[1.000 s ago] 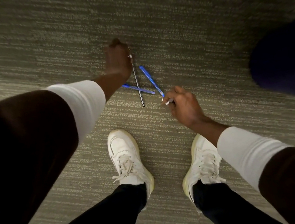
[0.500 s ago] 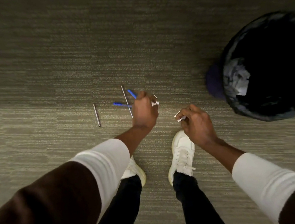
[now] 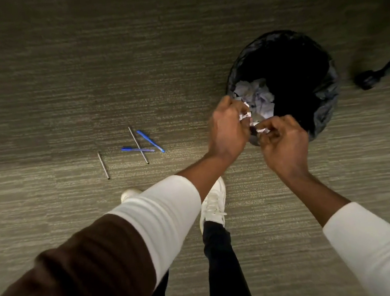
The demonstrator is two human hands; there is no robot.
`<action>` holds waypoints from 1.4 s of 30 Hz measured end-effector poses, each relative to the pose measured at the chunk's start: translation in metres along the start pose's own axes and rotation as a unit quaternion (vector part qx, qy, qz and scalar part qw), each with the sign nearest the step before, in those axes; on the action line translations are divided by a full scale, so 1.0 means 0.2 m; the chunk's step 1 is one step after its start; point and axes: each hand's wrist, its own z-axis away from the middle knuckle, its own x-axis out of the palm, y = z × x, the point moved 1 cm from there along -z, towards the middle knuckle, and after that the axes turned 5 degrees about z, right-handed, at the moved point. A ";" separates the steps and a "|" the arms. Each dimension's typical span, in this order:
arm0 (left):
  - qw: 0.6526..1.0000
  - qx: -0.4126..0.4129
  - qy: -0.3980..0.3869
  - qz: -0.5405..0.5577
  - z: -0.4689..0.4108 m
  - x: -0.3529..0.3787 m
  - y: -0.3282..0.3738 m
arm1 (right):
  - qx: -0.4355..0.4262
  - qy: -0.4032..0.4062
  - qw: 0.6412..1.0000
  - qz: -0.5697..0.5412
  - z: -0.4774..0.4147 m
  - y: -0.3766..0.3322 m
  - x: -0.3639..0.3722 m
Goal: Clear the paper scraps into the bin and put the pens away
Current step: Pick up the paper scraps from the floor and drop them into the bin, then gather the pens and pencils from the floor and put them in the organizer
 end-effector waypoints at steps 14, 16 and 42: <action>0.996 -0.005 -0.071 -0.051 -0.08 0.20 0.17 | 0.077 -0.019 0.996 0.035 -0.15 0.13 -0.06; 0.996 -0.024 -0.072 -0.055 -0.04 0.16 0.12 | 0.056 -0.005 0.998 0.024 -0.12 0.09 -0.03; 0.906 -0.406 -0.015 -0.120 0.49 -0.47 -1.72 | -0.180 -0.319 0.913 0.181 -0.03 -0.50 1.53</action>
